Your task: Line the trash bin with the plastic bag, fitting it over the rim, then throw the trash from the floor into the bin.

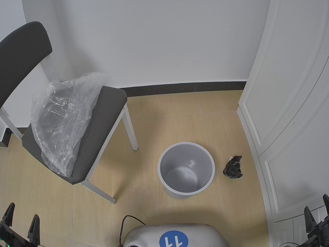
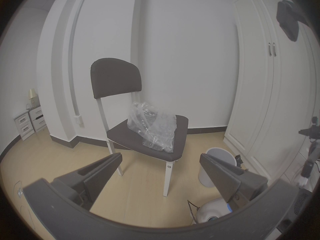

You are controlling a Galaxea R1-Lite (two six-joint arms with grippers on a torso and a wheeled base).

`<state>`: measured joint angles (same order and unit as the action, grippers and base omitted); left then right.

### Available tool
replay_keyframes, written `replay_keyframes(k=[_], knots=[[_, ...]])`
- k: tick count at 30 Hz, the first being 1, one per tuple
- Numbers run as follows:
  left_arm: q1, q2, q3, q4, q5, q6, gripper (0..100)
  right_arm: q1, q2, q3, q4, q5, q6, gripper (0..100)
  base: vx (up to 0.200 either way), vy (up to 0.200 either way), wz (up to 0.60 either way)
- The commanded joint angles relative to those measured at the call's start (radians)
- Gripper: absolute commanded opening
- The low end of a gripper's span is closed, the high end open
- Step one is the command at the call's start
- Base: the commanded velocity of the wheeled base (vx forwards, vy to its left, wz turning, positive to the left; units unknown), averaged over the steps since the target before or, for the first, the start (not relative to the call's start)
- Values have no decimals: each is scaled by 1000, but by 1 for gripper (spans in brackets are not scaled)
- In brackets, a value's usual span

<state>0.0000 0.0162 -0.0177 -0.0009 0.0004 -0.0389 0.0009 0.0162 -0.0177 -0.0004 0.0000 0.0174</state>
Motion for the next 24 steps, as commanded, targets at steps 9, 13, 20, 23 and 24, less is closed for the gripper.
replay_keyframes(k=[9,13,20,23,24], knots=[[2,-16,16,-1,-36,74,100,-1,-16,18,-3,5,-37,100,0,0,0],[2,-16,16,-5,6,24,100,-1,-16,18,-3,0,-8,100,0,0,0],[2,-16,16,-5,7,17,100,1,-15,-93,-89,6,111,100,0,0,0],[2,-16,16,-7,7,19,100,-1,-16,-84,-75,-6,95,100,0,0,0],[2,-16,16,-7,7,24,100,-1,-16,-68,-73,-6,85,100,0,0,0]])
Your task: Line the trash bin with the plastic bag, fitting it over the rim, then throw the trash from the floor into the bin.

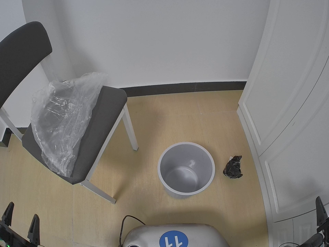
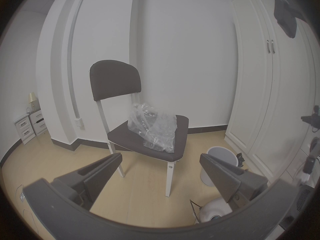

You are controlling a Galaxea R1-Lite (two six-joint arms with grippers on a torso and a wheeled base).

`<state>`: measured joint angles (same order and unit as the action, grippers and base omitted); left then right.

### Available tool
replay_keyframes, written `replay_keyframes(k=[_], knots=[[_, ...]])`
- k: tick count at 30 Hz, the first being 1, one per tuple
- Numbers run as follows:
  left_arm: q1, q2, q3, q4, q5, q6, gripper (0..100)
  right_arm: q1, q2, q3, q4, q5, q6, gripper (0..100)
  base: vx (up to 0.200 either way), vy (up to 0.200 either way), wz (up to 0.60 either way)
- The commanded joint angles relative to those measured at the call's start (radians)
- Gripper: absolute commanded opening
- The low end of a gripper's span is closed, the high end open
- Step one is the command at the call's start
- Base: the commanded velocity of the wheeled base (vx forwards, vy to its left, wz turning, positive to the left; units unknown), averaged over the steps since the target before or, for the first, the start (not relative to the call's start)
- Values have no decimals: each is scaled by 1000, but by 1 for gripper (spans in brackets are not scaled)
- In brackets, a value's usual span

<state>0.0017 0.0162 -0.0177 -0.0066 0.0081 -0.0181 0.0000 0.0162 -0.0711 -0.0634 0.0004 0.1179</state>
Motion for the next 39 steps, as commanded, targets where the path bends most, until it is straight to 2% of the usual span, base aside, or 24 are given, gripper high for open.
replay_keyframes(k=[1,5,6,8,10,15,19,20,22,26,31,34,38,39], knots=[[0,-16,16,-1,-3,4,100,0,-16,-3,-10,-5,-15,100,0,0,0],[-2,-16,-4,-44,-5,0,100,0,-16,42,-16,-2,-12,100,0,0,0],[-2,-16,-54,-115,-16,-17,100,0,-16,50,-18,0,-14,100,0,0,0],[-3,-16,-114,-142,-59,-39,100,0,-16,48,-9,7,-15,100,0,0,0],[-3,-16,-128,-110,-102,-25,100,0,-15,37,-6,15,-17,100,0,0,0],[-8,22,-136,-18,-112,0,100,-9,28,1,-6,32,-18,100,0,0,0],[-9,249,-206,8,-115,0,100,-11,248,-124,-16,24,-12,100,0,0,0],[-9,249,-206,8,-115,0,100,-11,248,-124,-16,24,-12,100,0,0,0],[-8,393,-255,7,-117,9,100,-14,386,-208,-21,23,-3,100,0,0,0],[-8,545,-318,4,-103,73,100,-15,544,-300,-50,20,14,100,0,0,0],[-11,617,-358,4,-36,129,100,2,662,-378,-99,18,-1,100,0,0,0],[-28,709,-378,4,1,198,100,21,801,-450,-138,16,-24,100,0,0,0],[-54,818,-409,0,29,219,100,71,875,-454,-205,-33,-21,100,0,0,0],[-86,893,-452,-1,33,219,100,77,897,-434,-227,-71,-10,100,0,0,0]])
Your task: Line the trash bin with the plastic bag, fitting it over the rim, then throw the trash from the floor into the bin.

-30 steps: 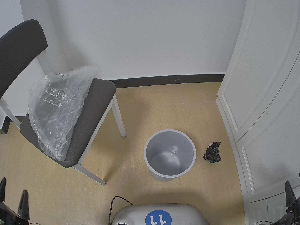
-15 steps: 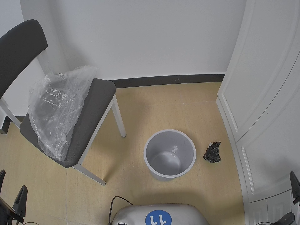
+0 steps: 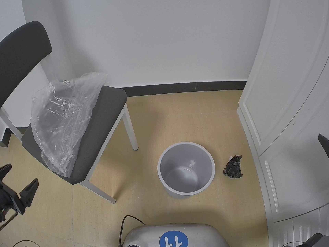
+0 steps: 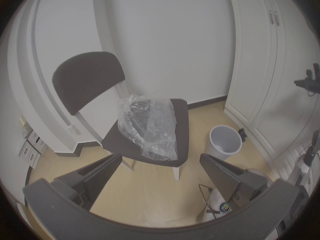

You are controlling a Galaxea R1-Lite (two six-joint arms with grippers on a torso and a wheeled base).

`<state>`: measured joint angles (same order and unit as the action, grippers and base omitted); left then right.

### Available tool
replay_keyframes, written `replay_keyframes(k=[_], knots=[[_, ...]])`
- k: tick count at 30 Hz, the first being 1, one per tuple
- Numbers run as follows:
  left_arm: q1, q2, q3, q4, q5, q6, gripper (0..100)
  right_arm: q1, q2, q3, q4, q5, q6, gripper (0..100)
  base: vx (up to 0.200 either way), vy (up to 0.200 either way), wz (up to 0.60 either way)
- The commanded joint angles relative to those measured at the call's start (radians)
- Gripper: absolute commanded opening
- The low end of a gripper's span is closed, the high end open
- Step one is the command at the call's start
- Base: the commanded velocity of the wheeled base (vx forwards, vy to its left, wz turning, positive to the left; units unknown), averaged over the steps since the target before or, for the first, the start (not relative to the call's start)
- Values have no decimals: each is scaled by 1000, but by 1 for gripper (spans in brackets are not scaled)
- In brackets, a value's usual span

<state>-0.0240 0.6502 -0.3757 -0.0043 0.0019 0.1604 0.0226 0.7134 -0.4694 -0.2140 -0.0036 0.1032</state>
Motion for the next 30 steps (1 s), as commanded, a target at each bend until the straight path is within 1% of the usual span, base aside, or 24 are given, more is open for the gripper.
replay_keyframes(k=[1,3,4,5,6,7,8,9,10,11,14,17,18,19,26,29,30], knots=[[-76,301,-117,-2,41,39,100,56,209,-22,-80,-75,16,100,0,0,0],[-117,408,-172,-3,66,37,100,65,227,-5,-87,-73,36,100,0,0,0],[-131,433,-184,-3,87,37,100,69,238,-2,-87,-75,39,100,0,0,0],[-152,465,-199,-3,125,37,100,73,247,3,-87,-76,38,100,0,0,0],[-159,474,-203,-3,138,36,100,74,251,3,-87,-78,38,100,0,0,0],[-195,516,-219,-3,205,36,100,73,265,0,-93,-78,41,100,0,0,0],[-214,536,-224,-5,237,37,100,71,270,1,-97,-73,41,100,0,0,0],[-214,536,-224,-5,237,37,100,71,270,1,-97,-73,41,100,0,0,0],[-241,574,-236,-16,299,37,100,73,281,1,-103,-73,39,100,0,0,0],[-249,595,-246,-26,319,41,100,74,288,1,-103,-73,36,100,0,0,0],[-254,661,-267,-42,356,41,100,88,317,0,-105,-73,33,100,0,0,0],[-272,724,-276,-62,423,42,100,128,371,0,-108,-73,36,100,0,0,0],[-272,724,-276,-62,423,42,100,128,371,0,-108,-73,36,100,0,0,0],[-277,758,-276,-69,448,44,100,129,394,5,-123,-75,35,100,0,0,0],[-278,848,-307,-71,507,51,100,126,408,21,-173,-73,33,100,0,0,0],[-278,848,-307,-71,507,51,100,126,408,21,-173,-73,33,100,0,0,0],[-278,885,-324,-76,552,80,100,119,409,23,-173,-73,33,100,0,0,0]])
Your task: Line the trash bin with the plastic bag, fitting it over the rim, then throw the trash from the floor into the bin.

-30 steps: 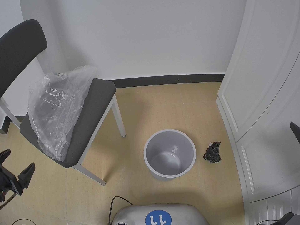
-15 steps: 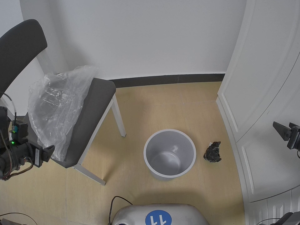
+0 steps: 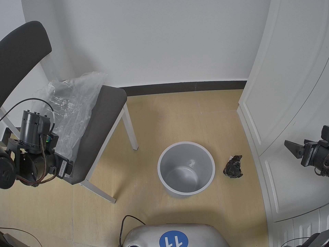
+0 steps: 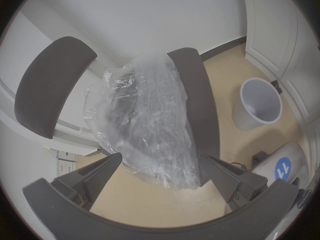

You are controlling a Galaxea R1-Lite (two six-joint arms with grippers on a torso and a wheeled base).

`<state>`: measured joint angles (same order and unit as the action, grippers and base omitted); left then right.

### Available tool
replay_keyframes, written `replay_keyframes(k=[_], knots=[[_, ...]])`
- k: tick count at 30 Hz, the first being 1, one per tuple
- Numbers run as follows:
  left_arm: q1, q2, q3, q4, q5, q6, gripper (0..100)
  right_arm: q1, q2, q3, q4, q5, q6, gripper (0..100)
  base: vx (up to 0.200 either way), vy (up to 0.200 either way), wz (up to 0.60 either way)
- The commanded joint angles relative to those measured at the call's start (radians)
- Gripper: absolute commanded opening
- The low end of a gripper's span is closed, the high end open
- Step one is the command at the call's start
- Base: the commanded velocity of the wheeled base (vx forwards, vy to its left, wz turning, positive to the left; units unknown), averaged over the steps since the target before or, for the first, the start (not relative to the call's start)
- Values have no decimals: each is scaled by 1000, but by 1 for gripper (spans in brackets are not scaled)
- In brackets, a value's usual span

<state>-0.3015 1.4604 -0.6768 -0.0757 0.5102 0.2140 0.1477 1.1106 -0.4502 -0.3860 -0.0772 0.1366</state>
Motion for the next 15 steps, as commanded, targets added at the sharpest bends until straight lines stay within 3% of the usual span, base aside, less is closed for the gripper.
replay_keyframes(k=[1,7,15], knots=[[-1,100,-27,-24,68,41,100,-7,14,4,-1,1,0,100,0,0,0],[-1,150,-18,-104,105,70,100,-7,14,7,-1,1,-2,100,0,0,0],[-1,158,-15,-108,119,76,100,-7,14,8,-1,1,-2,100,0,0,0]])
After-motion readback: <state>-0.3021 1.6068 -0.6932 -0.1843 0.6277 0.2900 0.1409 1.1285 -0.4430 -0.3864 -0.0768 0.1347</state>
